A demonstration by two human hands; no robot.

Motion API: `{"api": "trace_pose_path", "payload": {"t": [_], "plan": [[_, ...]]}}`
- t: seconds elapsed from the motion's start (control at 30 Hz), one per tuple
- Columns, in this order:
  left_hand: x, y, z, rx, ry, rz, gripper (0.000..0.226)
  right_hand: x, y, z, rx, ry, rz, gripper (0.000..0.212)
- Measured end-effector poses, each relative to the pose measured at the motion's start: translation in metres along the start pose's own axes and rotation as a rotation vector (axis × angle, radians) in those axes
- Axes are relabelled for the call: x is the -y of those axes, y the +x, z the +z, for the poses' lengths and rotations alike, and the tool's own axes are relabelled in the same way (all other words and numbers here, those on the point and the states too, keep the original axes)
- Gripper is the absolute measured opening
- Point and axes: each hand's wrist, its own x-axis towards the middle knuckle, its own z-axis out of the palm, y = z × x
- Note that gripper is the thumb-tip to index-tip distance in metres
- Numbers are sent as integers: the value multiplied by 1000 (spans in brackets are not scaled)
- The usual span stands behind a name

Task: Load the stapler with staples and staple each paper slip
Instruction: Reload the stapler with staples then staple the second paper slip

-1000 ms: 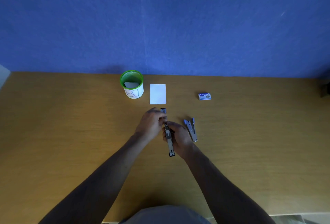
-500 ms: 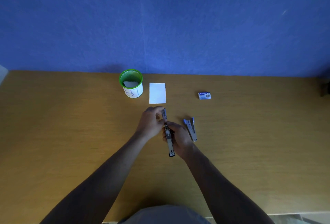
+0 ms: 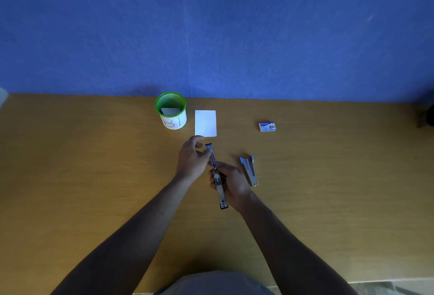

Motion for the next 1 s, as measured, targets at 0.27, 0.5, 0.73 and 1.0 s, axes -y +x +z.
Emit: {"api": "trace_pose_path", "payload": {"t": [0.27,0.5,0.73,1.0], "plan": [[-9,-10,-5,-125,-81,266,17,-1,4,-5,-16,33,-2,12],[-4,-34,-8,138,21,587,9,2,10,-10,-15,-30,-52,15],[-9,-33,-6,64,114,595,10,1,8,-10,11,-31,-85,22],[-21,-26,-6,-1,137,547,6,2,8,-5,2,-29,-130,27]]}}
